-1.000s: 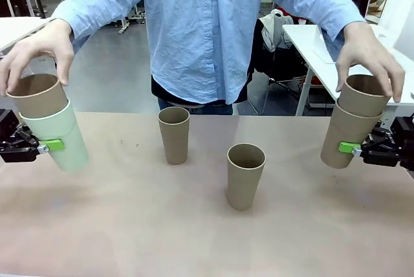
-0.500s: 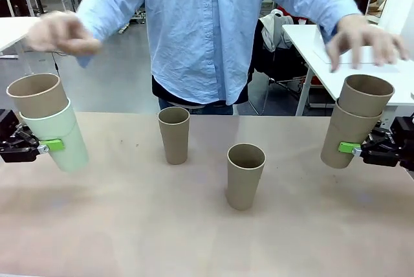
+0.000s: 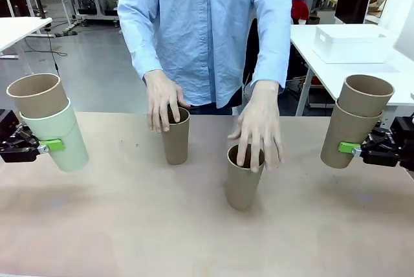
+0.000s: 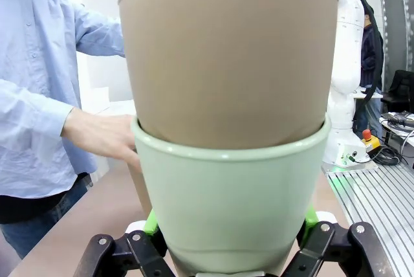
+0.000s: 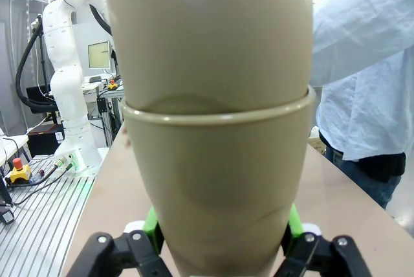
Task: Stack the cups and store them in the basket.
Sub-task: Place the stack of Reusable plastic cups into the Pantry Basket.
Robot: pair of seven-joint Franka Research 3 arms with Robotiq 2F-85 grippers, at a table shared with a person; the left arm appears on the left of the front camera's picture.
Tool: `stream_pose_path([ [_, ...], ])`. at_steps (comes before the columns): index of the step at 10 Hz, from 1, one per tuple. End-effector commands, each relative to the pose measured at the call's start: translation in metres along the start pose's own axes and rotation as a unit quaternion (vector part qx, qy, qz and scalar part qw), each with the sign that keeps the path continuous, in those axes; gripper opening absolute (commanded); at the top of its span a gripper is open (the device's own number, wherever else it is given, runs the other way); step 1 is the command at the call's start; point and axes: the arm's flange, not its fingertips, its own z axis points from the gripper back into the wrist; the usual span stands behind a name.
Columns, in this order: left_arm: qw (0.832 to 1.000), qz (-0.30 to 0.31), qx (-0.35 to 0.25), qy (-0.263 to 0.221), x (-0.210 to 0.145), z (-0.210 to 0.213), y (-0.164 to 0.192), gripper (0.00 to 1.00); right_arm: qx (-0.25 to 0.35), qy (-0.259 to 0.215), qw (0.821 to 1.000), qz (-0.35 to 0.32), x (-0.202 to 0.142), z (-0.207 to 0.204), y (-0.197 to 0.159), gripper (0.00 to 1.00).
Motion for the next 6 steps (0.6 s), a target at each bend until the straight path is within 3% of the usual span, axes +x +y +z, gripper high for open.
stream_pose_path([
  [1, 1.000, -0.006, -0.002, -0.003, 0.0021, -0.0003, -0.0014, 0.88, 0.000, 0.003, 1.000, 0.005, 0.0032, 0.0022, 0.0007, 0.85],
  [6, 1.000, -0.006, -0.002, -0.003, 0.0021, -0.0003, -0.0014, 0.88, 0.000, 0.003, 1.000, 0.005, 0.0032, 0.0022, 0.0007, 0.85],
])
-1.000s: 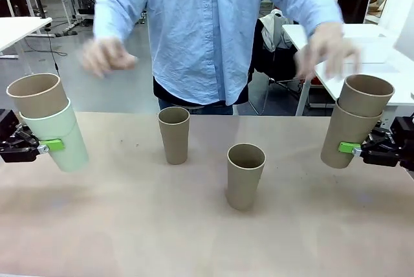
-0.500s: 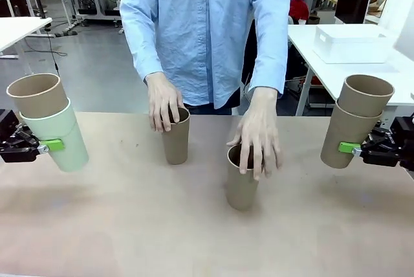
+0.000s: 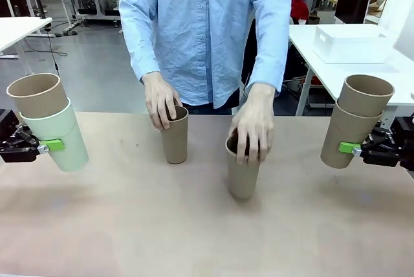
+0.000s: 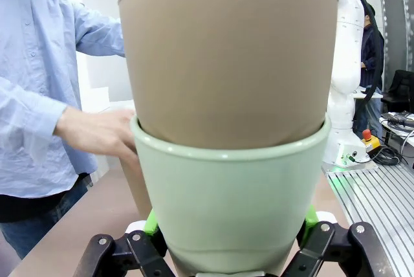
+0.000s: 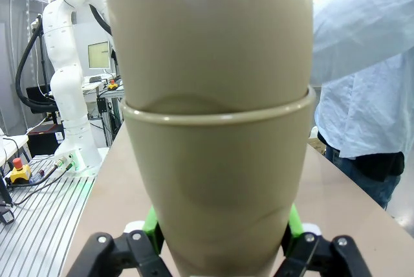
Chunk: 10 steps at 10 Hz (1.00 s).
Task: Stack the cups and store them in the basket.
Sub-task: Place the stack of Reusable plastic cups into the Pantry Basket.
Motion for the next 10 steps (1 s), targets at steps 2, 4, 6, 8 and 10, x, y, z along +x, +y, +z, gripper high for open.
stream_pose_path([
  [2, 1.000, -0.006, -0.002, -0.003, 0.0021, -0.0003, -0.0014, 0.88, 0.000, 0.003, 1.000, 0.005, 0.0032, 0.0022, 0.0007, 0.85],
  [4, 1.000, -0.006, -0.002, -0.003, 0.0021, -0.0003, -0.0014, 0.88, 0.000, 0.003, 1.000, 0.005, 0.0032, 0.0022, 0.0007, 0.85],
  [6, 1.000, -0.006, -0.002, -0.003, 0.0021, -0.0003, -0.0014, 0.88, 0.000, 0.003, 1.000, 0.005, 0.0032, 0.0022, 0.0007, 0.85],
  [8, 1.000, -0.006, -0.002, -0.003, 0.0021, -0.0003, -0.0014, 0.88, 0.000, 0.003, 1.000, 0.005, 0.0032, 0.0022, 0.0007, 0.85],
  [10, 1.000, -0.006, -0.002, -0.003, 0.0021, -0.0003, -0.0014, 0.88, 0.000, 0.003, 1.000, 0.005, 0.0032, 0.0022, 0.0007, 0.85],
])
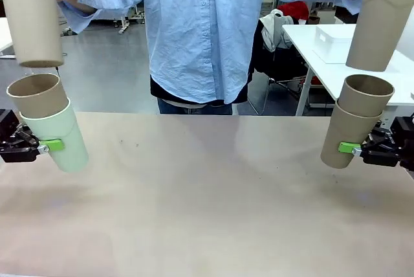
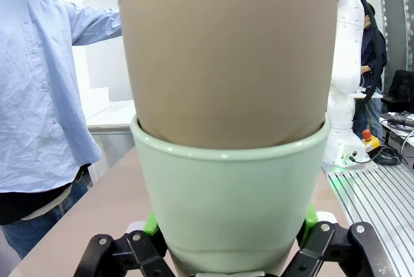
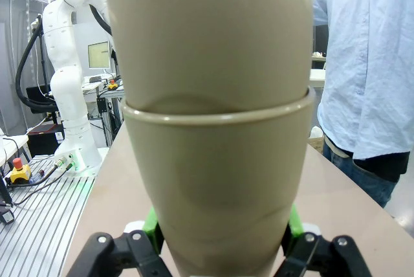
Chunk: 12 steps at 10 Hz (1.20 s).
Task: Stack the cups and store them in the basket.
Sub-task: Place the stack of Reusable plastic cups into the Pantry Basket.
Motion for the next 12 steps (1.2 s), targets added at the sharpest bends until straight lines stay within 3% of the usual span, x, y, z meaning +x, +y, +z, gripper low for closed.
stream_pose_path([
  [1, 1.000, -0.006, -0.002, -0.003, 0.0021, -0.0003, -0.0014, 0.88, 0.000, 0.003, 1.000, 0.005, 0.0032, 0.0022, 0.0007, 0.85],
  [12, 1.000, -0.006, -0.002, -0.003, 0.0021, -0.0003, -0.0014, 0.88, 0.000, 0.003, 1.000, 0.005, 0.0032, 0.0022, 0.0007, 0.85],
])
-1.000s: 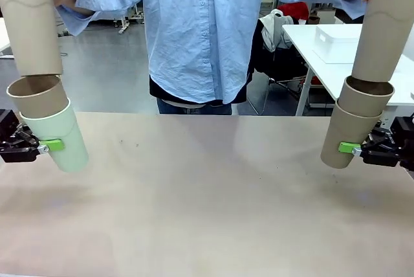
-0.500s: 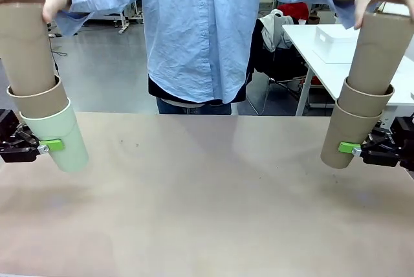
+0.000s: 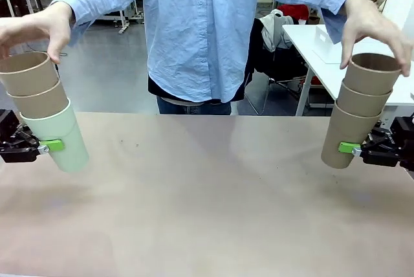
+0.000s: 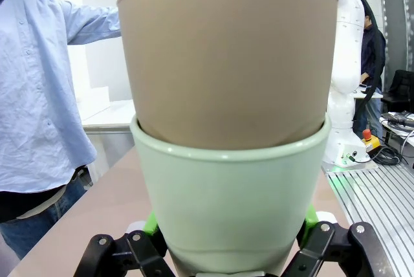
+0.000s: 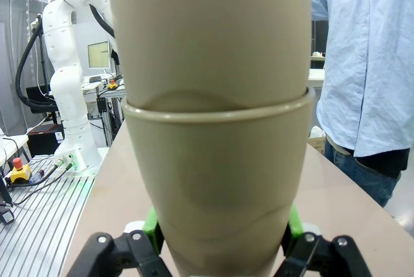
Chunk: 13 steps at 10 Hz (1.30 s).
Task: Stack the cups and store them in the basket.
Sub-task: Place the stack of Reusable plastic cups into the Pantry Basket.
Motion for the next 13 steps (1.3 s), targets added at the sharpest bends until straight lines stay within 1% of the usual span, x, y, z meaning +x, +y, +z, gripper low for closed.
stream_pose_path([
  [1, 1.000, -0.006, -0.002, -0.004, 0.0026, -0.0004, -0.0015, 0.88, 0.001, 0.002, 1.000, 0.005, 0.0035, 0.0021, 0.0007, 0.85],
  [13, 1.000, -0.006, -0.002, -0.004, 0.0026, -0.0004, -0.0015, 0.88, 0.001, 0.002, 1.000, 0.005, 0.0035, 0.0021, 0.0007, 0.85],
])
